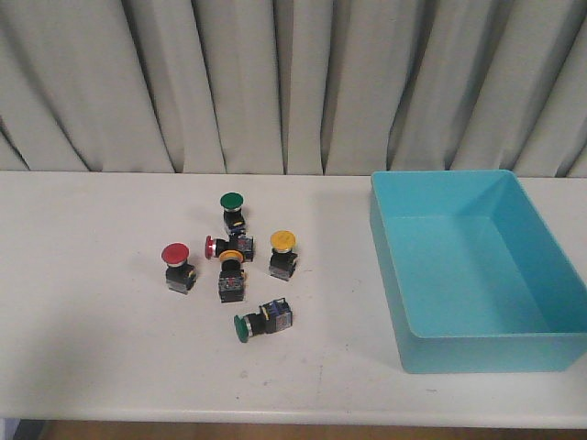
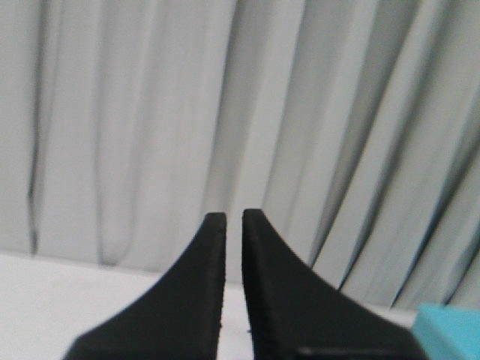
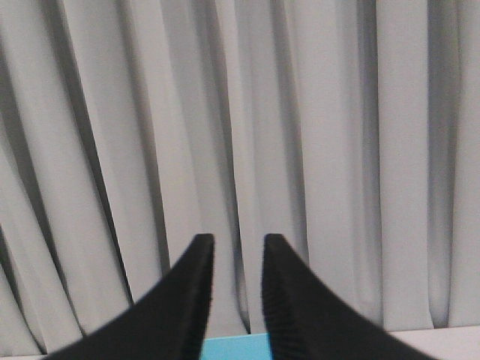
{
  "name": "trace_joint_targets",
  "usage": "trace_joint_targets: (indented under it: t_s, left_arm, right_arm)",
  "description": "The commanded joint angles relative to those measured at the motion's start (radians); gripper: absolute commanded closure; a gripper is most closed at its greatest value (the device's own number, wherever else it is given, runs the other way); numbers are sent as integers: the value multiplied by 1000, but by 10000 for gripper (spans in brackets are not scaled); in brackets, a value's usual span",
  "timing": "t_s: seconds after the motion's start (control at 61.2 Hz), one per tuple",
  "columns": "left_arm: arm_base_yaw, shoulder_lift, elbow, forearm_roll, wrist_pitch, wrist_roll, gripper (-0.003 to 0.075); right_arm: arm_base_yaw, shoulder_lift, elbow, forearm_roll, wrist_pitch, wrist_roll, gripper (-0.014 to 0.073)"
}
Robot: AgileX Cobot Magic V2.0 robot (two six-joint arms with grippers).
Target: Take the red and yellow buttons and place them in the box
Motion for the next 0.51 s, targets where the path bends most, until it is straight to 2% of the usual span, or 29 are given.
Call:
trace_joint_targets:
  t_s: [0.0,0.131,0.262,0.343,0.49]
  left_arm:
    - [-6,122,-124,-9,52,63,548]
    - [-6,268,-233,-98,110,171,367]
    - [-6,402,-327,-277,130,320,216]
    - [-12,493,-392,-430,182,452,170]
    - [-60,677,-523,-709,262,763,160]
  right_arm:
    - [-5,38,-37,-4,-114,-11,251]
    - [-5,42,-37,-5,-125,-11,112]
    - [-5,42,-37,1,-114,5,75]
    - [-5,42,-37,4,-113,11,76]
    - [-5,42,-37,4,-113,14,76]
